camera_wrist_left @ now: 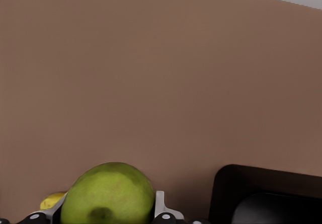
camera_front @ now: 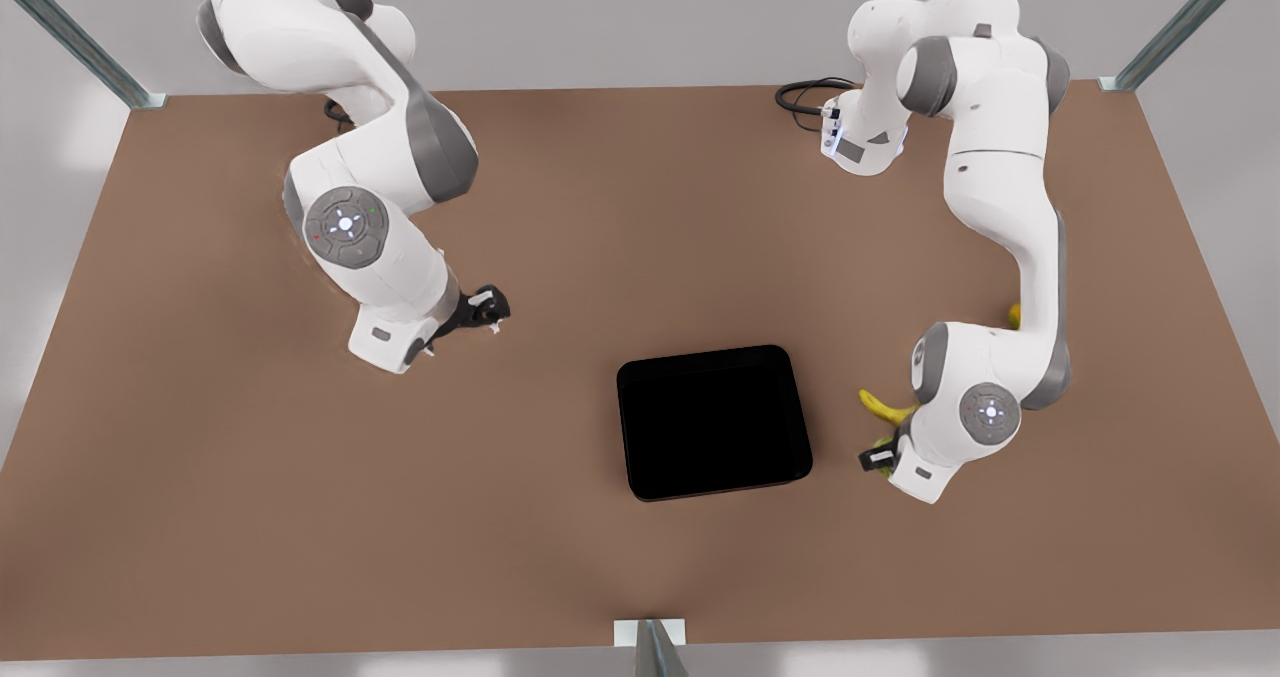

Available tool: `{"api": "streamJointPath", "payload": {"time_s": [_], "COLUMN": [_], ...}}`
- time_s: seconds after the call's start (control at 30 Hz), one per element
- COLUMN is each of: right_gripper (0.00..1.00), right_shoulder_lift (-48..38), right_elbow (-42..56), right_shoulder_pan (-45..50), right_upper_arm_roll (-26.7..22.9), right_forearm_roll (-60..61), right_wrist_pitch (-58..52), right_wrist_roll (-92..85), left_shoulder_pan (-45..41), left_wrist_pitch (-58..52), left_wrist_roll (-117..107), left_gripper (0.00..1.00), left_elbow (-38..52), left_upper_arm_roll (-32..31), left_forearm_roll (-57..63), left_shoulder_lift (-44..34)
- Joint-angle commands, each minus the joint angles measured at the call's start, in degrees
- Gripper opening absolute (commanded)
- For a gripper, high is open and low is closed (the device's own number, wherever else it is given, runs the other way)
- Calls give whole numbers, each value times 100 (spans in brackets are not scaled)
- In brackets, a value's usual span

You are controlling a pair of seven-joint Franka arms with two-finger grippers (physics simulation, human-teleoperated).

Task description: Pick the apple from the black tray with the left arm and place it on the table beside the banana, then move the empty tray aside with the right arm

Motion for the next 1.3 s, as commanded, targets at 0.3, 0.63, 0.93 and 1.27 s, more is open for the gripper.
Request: {"api": "streamJointPath", "payload": {"time_s": [0.3,0.63,0.93,1.27], "right_gripper": [99,99,99,99], "right_shoulder_lift": [1930,2739,2704,3020], "right_elbow": [1141,1291,623,350], "right_shoulder_pan": [1449,1440,1493,1299], "right_upper_arm_roll": [-467,-371,-291,-195], "right_forearm_roll": [-803,-803,-1163,-1049], "right_wrist_pitch": [2803,3261,3630,4148], "right_wrist_roll": [3095,4010,4810,4871], "left_shoulder_pan": [44,413,246,193], "left_wrist_pitch": [436,-302,-1251,-1295], "left_wrist_roll": [2535,2474,2500,2483], "left_gripper": [100,100,100,100], "left_elbow": [249,267,249,223], "left_upper_arm_roll": [56,918,540,408], "left_forearm_roll": [-35,-105,-536,-553], "left_shoulder_lift": [477,-1027,-1624,-1633]}}
